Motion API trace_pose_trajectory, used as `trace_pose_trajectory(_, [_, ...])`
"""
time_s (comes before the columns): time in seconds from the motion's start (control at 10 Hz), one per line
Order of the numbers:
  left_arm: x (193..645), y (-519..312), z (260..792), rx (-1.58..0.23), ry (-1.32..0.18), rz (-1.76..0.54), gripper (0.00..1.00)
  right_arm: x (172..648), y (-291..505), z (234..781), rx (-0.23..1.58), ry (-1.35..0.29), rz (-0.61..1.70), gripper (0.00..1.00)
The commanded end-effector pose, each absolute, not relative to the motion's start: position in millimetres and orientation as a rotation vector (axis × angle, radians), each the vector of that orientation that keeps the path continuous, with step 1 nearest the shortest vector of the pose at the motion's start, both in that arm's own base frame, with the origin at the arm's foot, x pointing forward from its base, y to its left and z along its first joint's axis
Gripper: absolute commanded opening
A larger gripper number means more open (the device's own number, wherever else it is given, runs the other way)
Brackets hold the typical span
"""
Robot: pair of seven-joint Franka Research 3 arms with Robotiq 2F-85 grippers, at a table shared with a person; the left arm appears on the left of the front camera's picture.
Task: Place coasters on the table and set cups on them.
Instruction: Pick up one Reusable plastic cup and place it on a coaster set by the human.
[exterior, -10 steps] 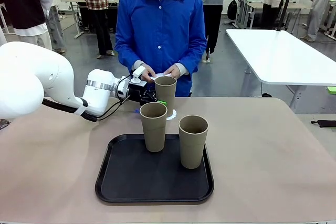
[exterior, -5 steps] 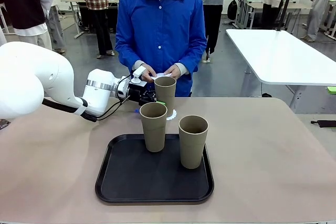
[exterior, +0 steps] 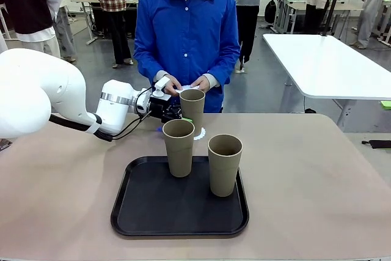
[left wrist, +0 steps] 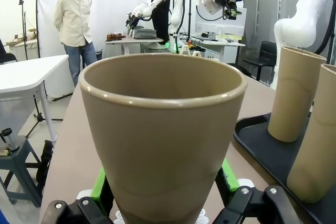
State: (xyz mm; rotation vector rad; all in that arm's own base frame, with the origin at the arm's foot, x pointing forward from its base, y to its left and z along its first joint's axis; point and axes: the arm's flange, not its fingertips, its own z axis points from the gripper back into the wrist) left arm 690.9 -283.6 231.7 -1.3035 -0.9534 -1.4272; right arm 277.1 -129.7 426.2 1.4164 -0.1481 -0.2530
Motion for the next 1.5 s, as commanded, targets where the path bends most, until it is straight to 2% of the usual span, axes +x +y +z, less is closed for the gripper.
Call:
trace_pose_trajectory(0.0, [698,-281,236,-1.316,-0.913,-1.453,1.0,277,-129,428,1.422,-0.154,-0.251,1.0])
trace_pose_trajectory(0.3, [699,-279,238,-1.321,-0.881,-1.468,1.0,277,-129,428,1.422,-0.154,-0.251,1.0])
trace_pose_trajectory(0.8, [706,-268,244,-1.288,-0.928,-1.456,1.0,277,-129,428,1.422,-0.154,-0.251,1.0])
trace_pose_trajectory(1.4, [704,-251,253,-1.283,-0.908,-1.459,1.0,277,-129,428,1.422,-0.154,-0.251,1.0])
